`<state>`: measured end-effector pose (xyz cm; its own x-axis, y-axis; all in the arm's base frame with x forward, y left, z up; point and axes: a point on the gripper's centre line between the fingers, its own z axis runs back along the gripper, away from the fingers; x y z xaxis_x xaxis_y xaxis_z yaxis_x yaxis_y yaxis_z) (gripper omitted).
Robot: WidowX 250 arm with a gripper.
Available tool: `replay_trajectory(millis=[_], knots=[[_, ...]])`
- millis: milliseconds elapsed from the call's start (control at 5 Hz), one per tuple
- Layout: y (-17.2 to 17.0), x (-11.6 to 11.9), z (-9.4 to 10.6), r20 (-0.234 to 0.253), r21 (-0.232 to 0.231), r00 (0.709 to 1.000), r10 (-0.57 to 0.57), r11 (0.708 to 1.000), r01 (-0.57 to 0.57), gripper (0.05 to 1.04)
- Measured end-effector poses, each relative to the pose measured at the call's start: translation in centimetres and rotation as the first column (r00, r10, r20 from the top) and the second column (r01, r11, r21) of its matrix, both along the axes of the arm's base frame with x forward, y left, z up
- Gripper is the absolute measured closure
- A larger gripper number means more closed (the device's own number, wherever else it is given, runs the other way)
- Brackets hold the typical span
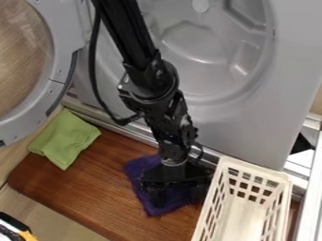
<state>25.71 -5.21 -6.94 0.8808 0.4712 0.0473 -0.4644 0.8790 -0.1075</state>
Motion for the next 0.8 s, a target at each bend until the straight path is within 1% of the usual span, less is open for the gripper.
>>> replay_trajectory(millis=[200,400,600,800], knots=[[0.0,-0.6,0.5,0.0,-0.004,1.0,-0.022,1.0,0.022,0.085],[0.1,-0.6,2.2,0.026,-0.015,0.999,-0.034,0.999,0.035,0.085],[1.3,-0.6,3.7,0.055,-0.008,0.998,-0.002,1.0,0.002,0.085],[2.2,-0.8,5.1,0.074,0.0,0.997,0.014,1.0,-0.014,0.085]])
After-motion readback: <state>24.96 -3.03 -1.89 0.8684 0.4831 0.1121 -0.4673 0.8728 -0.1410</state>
